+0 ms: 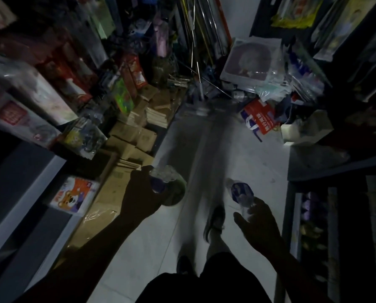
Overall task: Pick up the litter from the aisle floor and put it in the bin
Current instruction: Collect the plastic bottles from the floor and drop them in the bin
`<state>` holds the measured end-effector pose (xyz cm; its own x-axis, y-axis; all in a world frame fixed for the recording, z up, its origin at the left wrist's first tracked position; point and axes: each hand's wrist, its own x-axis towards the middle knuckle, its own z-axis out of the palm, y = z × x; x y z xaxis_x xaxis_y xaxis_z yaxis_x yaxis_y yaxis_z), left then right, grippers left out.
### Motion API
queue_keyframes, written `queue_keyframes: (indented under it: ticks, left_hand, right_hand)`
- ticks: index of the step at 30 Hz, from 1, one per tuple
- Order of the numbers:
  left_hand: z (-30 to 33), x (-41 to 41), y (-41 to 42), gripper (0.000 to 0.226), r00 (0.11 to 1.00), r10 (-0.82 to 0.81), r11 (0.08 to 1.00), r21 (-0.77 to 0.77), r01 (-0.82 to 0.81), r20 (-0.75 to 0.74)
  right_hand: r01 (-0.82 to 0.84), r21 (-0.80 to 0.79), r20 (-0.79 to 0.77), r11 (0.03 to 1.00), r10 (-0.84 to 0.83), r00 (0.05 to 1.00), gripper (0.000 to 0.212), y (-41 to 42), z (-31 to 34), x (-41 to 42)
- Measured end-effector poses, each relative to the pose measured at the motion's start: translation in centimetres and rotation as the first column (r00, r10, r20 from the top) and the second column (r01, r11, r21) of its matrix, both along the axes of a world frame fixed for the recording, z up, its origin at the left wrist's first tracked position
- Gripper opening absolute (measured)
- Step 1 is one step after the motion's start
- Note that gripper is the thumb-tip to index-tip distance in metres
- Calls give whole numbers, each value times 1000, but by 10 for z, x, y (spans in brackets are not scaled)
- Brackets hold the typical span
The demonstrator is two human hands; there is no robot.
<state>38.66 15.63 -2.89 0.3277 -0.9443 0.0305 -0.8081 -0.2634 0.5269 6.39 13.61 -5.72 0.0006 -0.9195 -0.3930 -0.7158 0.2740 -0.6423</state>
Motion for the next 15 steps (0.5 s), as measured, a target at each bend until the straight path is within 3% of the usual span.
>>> queue_keyframes:
  ticks: [2, 7, 11, 15]
  left_hand:
    - [-7, 6, -24, 73, 1000, 19, 999, -32, -18, 25]
    - [-14, 25, -84, 67, 979, 199, 978, 64, -197, -36]
    - [-32, 34, -109, 74, 913, 407, 896, 203, -394, -23]
    - [-63, 34, -121, 79, 829, 558, 810, 244, -533, -44]
  right_hand:
    - [-44, 10, -15, 999, 45, 999, 80, -32, -5, 8]
    - [-220, 57, -54, 974, 223, 973, 77, -117, -18, 32]
    - [-484, 143, -81, 863, 498, 864, 49, -171, -24, 61]
    - [-699, 202, -68, 686, 721, 689, 60, -210, -51, 92]
